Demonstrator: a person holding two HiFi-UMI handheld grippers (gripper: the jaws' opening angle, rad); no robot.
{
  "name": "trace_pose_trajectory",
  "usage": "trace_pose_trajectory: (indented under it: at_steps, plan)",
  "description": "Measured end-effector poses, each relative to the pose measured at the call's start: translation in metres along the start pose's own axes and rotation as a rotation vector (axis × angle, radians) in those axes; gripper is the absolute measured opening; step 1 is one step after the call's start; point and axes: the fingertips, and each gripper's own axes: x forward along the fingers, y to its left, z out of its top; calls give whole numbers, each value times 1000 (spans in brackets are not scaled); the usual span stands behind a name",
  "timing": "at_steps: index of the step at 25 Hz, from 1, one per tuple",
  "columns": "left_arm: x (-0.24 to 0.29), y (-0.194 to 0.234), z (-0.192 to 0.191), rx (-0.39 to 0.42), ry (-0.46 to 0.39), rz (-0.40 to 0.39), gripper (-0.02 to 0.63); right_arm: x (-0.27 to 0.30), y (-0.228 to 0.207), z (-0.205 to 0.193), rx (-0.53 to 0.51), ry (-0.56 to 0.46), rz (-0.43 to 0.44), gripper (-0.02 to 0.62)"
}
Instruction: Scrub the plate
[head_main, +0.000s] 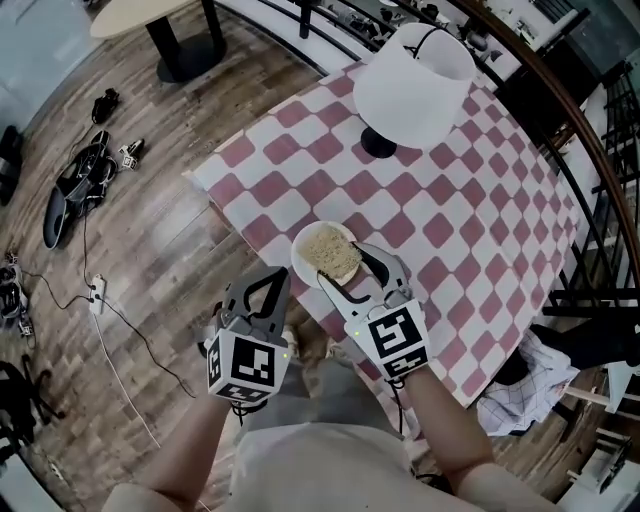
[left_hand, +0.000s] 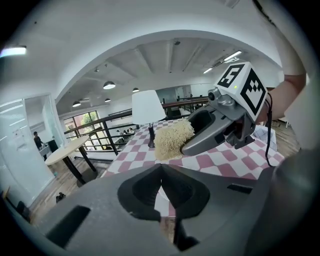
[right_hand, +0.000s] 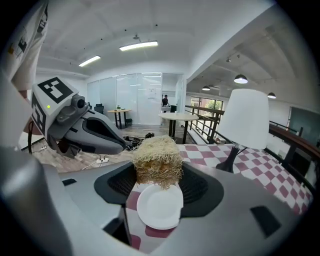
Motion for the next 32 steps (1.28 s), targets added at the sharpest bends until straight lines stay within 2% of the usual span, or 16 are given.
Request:
trace_pose_trajectory:
  at_steps: [6, 11, 20, 25, 32]
  plan:
    - [34, -2, -34, 0, 51, -54, 14, 32, -6, -29, -5, 59, 15, 257]
    - [61, -10, -52, -4, 41, -109, 14, 58, -9, -57, 20, 98, 31, 256]
    - [102, -29, -106, -49, 134, -201, 14, 97, -1, -92, 2, 145, 51, 256]
    - [123, -42, -131, -49, 215, -254, 14, 112, 2, -108, 60, 185, 114, 256]
    - [130, -43, -140, -107, 233, -274, 14, 119, -4, -116, -6, 225, 124, 256]
